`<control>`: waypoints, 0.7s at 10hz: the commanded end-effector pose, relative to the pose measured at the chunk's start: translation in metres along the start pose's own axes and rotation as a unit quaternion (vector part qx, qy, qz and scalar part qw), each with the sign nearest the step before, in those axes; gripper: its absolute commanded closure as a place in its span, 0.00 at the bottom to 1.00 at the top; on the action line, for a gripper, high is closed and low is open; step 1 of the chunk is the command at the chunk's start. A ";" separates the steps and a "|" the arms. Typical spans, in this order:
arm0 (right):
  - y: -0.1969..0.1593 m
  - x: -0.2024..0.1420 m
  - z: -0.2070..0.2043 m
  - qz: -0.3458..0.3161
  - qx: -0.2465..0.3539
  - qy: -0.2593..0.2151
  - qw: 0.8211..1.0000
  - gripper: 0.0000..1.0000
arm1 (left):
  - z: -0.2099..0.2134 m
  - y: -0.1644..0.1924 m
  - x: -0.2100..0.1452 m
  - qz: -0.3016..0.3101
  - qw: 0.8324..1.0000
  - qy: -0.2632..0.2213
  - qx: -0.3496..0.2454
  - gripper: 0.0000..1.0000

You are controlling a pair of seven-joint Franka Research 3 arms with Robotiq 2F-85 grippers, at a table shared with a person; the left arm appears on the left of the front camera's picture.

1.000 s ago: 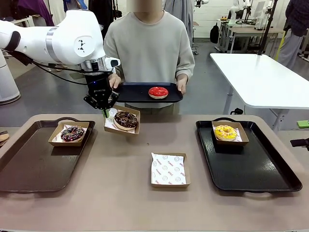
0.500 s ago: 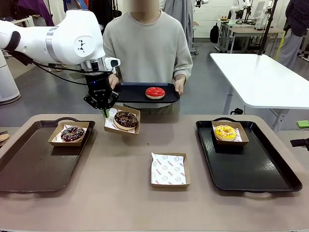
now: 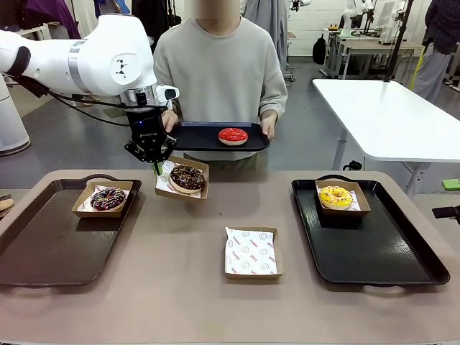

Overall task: Individually package the donuts and arrange them on the tray.
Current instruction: Place the picked Paper togo box on the Handle tray while simultaneously picking up another Paper togo box from the table with the other hand.

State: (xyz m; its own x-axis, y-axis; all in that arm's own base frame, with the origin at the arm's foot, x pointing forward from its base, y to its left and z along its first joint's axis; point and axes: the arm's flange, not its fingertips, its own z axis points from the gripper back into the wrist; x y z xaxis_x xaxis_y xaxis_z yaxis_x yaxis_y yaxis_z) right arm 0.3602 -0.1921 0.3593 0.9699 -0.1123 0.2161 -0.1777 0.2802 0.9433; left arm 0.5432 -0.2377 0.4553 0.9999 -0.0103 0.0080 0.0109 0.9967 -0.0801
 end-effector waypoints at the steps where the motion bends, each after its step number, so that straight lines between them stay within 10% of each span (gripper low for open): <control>1: 0.000 0.000 0.000 0.000 0.000 0.000 1.000 0.00 | 0.000 0.000 0.000 0.000 1.000 0.000 0.000 0.99; 7: 0.072 0.055 -0.113 -0.021 -0.147 0.101 0.984 0.00 | 0.059 0.049 -0.026 -0.053 0.999 -0.013 -0.004 0.99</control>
State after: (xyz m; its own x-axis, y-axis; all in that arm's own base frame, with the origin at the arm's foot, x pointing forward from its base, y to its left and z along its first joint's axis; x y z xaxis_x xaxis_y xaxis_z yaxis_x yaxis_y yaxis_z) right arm 0.4162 -0.0929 0.3950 0.9902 0.0233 0.1379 -0.1321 0.4808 0.8668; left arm 0.5289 -0.2038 0.5066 0.9941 -0.0952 0.0520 0.0986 0.9928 -0.0684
